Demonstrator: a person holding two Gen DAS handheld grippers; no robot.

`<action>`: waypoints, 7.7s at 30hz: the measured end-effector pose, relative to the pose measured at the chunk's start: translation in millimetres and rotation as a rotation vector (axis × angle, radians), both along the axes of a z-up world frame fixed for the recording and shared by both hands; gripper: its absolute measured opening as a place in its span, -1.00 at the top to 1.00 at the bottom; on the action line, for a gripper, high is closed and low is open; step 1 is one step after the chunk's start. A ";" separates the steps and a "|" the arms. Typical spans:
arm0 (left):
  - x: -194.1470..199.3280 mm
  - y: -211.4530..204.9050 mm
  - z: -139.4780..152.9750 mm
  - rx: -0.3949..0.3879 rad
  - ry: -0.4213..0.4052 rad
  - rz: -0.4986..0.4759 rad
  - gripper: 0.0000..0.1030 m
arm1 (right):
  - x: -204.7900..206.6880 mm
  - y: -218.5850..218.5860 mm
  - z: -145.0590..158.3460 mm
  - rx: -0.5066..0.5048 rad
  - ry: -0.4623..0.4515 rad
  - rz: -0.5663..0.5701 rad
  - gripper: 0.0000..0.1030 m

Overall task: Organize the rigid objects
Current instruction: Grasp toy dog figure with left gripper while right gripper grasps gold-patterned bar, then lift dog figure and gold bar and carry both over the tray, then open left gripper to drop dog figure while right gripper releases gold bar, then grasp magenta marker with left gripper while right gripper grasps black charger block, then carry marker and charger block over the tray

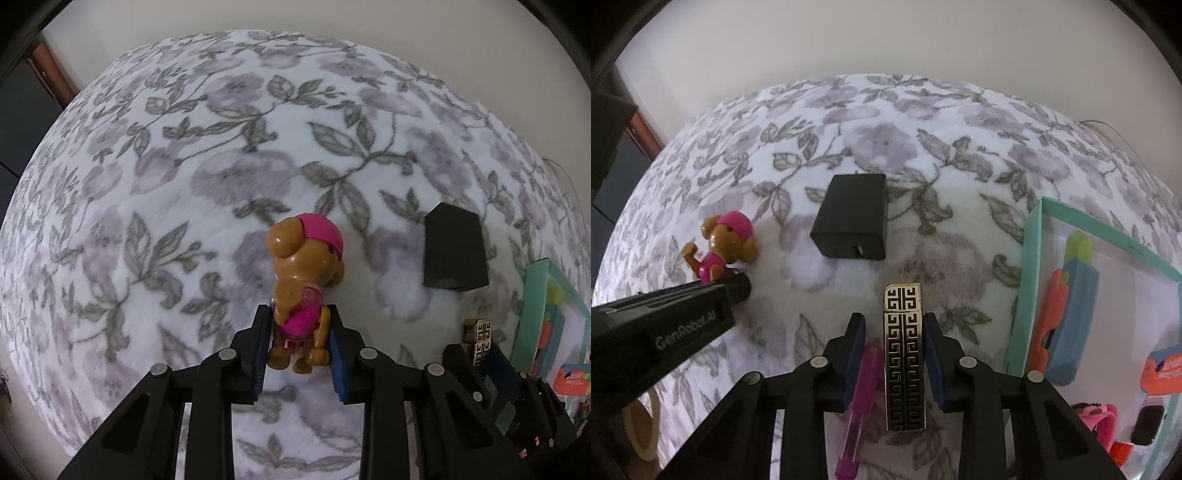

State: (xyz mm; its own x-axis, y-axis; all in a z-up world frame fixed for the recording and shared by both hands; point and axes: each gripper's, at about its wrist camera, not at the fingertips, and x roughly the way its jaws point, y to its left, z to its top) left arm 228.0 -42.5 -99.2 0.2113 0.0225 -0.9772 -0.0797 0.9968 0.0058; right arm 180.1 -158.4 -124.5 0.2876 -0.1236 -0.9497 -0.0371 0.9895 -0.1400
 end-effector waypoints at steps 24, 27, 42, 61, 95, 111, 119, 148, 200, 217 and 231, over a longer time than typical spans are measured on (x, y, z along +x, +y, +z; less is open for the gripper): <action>-7.3 7.3 40.8 -0.023 -0.130 0.049 0.42 | -2.0 -0.9 17.9 0.050 -0.042 -0.010 0.57; -10.5 4.5 51.6 -0.026 -0.155 0.041 0.42 | -2.7 2.2 26.6 0.039 -0.063 0.006 0.57; -19.4 -5.5 84.1 -0.038 -0.219 0.026 0.42 | -9.1 -6.6 60.2 0.067 -0.129 -0.020 0.57; -109.5 -66.8 178.5 -0.118 -0.404 -0.130 0.42 | -73.3 -37.5 175.3 0.057 -0.283 -0.121 0.56; -150.2 -152.3 78.7 -0.244 -0.030 -0.408 -0.29 | -118.2 -168.1 109.9 -0.010 -0.003 -0.415 0.47; -93.6 -39.2 54.6 -0.092 -0.075 -0.138 -0.29 | -89.0 -101.2 130.9 -0.018 -0.091 -0.254 0.12; -85.6 -46.3 20.5 -0.048 -0.037 -0.203 -0.18 | -67.4 -56.9 105.8 -0.030 -0.052 -0.135 0.12; -19.5 -24.6 -3.5 -0.096 -0.038 -0.212 0.73 | 19.8 -25.3 35.1 -0.118 -0.022 -0.066 0.07; -111.9 -46.0 117.7 -0.114 -0.253 -0.244 0.77 | -89.4 -44.8 126.4 0.050 -0.113 -0.165 0.16; -189.8 -149.2 74.5 -0.155 -0.078 -0.504 0.77 | -174.2 -126.9 122.2 -0.043 -0.024 -0.366 0.15; -195.1 -149.3 39.3 -0.168 0.006 -0.478 0.75 | -187.5 -148.4 96.1 0.015 0.033 -0.440 0.15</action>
